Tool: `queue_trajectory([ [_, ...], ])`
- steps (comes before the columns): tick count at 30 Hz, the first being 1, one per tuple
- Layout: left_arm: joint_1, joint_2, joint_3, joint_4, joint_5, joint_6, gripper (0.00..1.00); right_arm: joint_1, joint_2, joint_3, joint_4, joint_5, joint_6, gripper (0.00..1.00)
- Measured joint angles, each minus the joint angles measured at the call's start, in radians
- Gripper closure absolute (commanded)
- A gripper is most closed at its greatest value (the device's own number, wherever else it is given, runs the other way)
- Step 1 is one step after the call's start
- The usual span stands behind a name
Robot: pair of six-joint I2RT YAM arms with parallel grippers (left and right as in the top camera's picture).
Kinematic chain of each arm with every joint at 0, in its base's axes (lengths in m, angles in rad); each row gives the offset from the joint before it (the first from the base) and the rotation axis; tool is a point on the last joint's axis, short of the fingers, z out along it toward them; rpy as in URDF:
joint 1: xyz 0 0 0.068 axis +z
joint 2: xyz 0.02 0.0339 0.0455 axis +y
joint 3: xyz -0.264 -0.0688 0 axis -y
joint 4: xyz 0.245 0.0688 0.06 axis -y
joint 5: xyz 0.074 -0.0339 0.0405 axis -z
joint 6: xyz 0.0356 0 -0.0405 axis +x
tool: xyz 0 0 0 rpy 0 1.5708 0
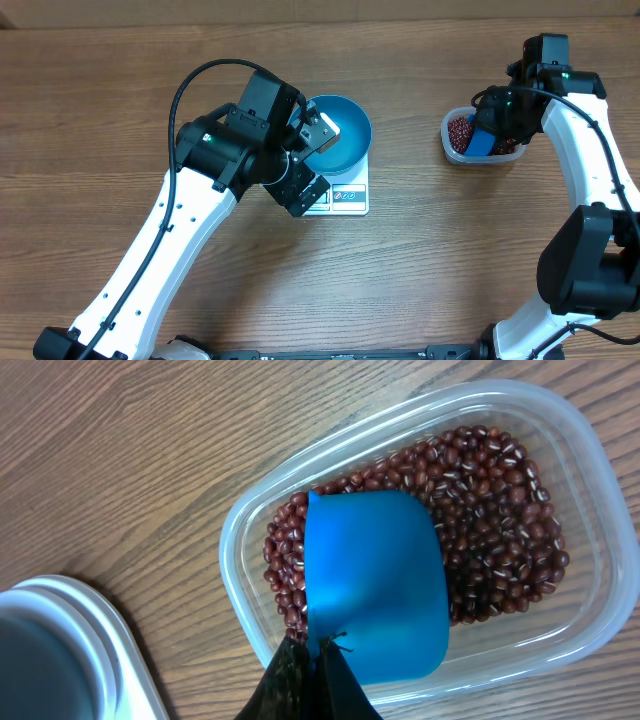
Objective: Scoop item into bowl and weigh 150g on scale
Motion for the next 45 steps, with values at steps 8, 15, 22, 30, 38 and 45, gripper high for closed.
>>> queue_trajectory([
  [8,0.0,0.0,0.0,0.0,0.0,0.0,0.01,-0.005,0.0,0.0,0.0,-0.003,0.057,0.96],
  [15,0.0,0.0,0.0,0.0,0.0,0.0,0.0,-0.051,0.0,0.0,-0.005,-0.053,0.119,0.96],
  [22,0.0,0.0,0.0,0.0,0.0,0.0,0.0,-0.09,0.002,0.0,-0.018,-0.114,0.141,0.96],
  [30,0.0,0.0,0.0,0.0,0.0,0.0,0.0,-0.1,0.002,-0.029,0.025,-0.172,0.145,0.96],
  [38,0.0,0.0,0.0,0.0,0.0,0.0,0.0,-0.142,0.002,-0.055,0.044,-0.244,0.145,0.96],
  [45,0.0,0.0,0.0,0.0,0.0,0.0,0.01,-0.149,0.002,-0.058,0.039,-0.257,0.145,0.96],
])
